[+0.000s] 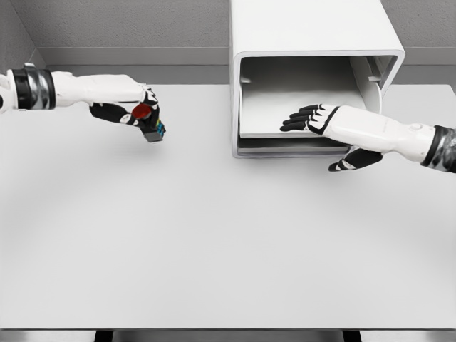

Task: Slide open multi-storey tabletop storage cabinets and put open load switch and slide close multi-storey tabletop storage cabinets

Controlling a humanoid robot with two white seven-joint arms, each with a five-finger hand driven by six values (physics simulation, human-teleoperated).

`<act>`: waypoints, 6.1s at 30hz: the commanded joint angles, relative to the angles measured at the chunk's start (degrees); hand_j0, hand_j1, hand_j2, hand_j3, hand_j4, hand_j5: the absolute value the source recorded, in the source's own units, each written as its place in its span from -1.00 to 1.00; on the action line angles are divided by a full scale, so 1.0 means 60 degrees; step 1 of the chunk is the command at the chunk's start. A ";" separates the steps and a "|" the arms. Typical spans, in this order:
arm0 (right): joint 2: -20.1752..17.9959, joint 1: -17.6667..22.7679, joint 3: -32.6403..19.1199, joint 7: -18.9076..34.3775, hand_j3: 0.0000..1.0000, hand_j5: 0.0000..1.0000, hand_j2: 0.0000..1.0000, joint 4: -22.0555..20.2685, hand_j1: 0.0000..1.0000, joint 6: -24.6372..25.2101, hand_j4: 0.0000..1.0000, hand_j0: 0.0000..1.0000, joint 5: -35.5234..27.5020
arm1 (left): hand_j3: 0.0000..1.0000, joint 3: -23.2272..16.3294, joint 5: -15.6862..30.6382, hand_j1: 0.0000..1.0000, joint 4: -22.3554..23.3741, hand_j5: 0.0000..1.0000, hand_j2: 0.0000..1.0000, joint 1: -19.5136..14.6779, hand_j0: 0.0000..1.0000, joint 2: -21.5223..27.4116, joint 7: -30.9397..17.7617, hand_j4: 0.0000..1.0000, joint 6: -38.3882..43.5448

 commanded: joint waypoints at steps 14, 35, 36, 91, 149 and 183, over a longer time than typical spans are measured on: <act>0.0128 0.0439 0.0113 0.0033 1.00 1.00 1.00 0.0341 1.00 0.0018 1.00 1.00 -0.0019 | -0.23 -0.0067 0.0045 -0.23 -0.0968 -0.23 -0.23 -0.0308 -0.23 0.0057 0.0002 -0.23 0.0018; -0.1161 0.1187 -0.0341 -0.0128 1.00 1.00 1.00 -0.0699 1.00 0.0018 1.00 1.00 -0.0312 | -0.23 -0.0082 0.0031 -0.23 -0.1231 -0.23 -0.23 -0.0308 -0.23 0.0072 0.0002 -0.23 0.0018; -0.1190 0.1274 -0.0400 -0.0128 1.00 1.00 1.00 -0.0729 1.00 0.0018 1.00 1.00 -0.0385 | -0.23 -0.0082 0.0030 -0.23 -0.1231 -0.23 -0.23 -0.0308 -0.23 0.0072 0.0002 -0.23 0.0018; -0.1117 0.0718 0.0216 -0.0128 1.00 1.00 1.00 -0.0465 1.00 0.0018 1.00 1.00 -0.1293 | -0.23 -0.0082 -0.0380 -0.23 -0.2433 -0.23 -0.23 -0.1230 -0.23 0.0204 0.0002 -0.23 0.0018; -0.2392 0.1069 -0.0722 -0.0465 1.00 1.00 1.00 -0.1212 1.00 0.0018 1.00 1.00 -0.1938 | -0.23 -0.0111 -0.0379 -0.23 -0.2960 -0.23 -0.23 -0.2666 -0.23 -0.1451 0.0016 -0.23 0.0018; -0.2348 0.1113 -0.0722 -0.0362 1.00 1.00 1.00 -0.1153 1.00 0.0018 1.00 1.00 -0.1909 | 0.07 -0.0653 -0.0805 0.07 -0.0660 0.07 0.07 -0.2666 0.07 -0.3663 0.0016 0.07 0.0018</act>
